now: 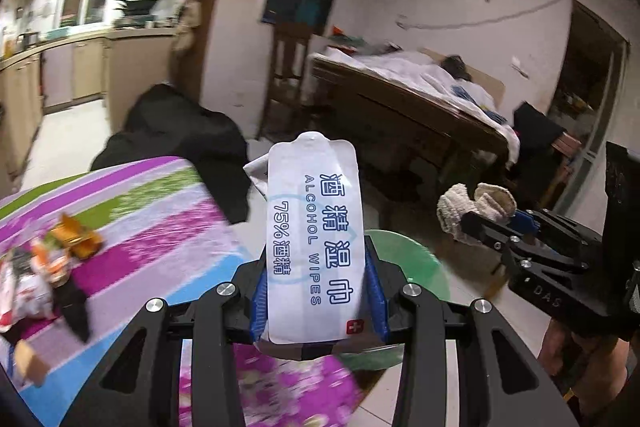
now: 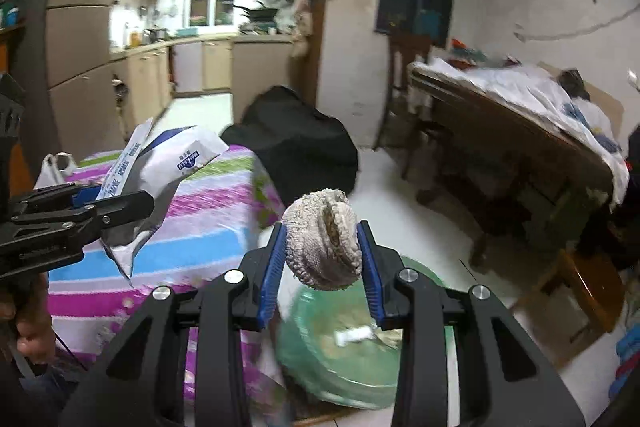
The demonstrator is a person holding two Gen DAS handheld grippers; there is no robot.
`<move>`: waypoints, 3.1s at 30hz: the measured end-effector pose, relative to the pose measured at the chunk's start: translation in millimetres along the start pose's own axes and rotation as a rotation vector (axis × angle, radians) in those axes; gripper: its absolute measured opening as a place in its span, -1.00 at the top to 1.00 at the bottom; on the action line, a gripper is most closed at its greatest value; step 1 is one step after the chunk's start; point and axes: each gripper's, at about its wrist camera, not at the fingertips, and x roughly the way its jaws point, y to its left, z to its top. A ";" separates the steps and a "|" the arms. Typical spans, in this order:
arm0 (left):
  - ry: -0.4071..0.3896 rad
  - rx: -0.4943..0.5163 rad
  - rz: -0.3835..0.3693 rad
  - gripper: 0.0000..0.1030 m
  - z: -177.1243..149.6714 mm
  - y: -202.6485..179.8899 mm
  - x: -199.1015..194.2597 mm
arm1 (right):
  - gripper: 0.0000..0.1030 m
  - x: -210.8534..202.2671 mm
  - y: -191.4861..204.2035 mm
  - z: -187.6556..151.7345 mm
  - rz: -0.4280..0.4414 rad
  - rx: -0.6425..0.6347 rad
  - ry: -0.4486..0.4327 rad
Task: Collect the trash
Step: 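Carry the wipes pack and towel over the green bin with both tools, then open both tools to drop the wipes pack and towel into the bin, then grasp the blue box with the left tool while the right tool grasps the yellow sponge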
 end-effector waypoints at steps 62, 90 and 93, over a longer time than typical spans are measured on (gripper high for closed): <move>0.410 0.031 -0.012 0.02 -43.4 -57.6 266.5 | 0.04 125.9 -145.2 -72.4 0.053 0.273 0.395; 0.267 0.094 0.091 -0.18 -46.2 -9.0 146.5 | -0.89 21.6 -92.4 -60.1 0.069 0.227 0.083; 0.223 0.027 0.141 -0.23 -55.0 40.9 93.5 | -0.89 6.0 -62.3 -69.2 0.168 0.203 0.042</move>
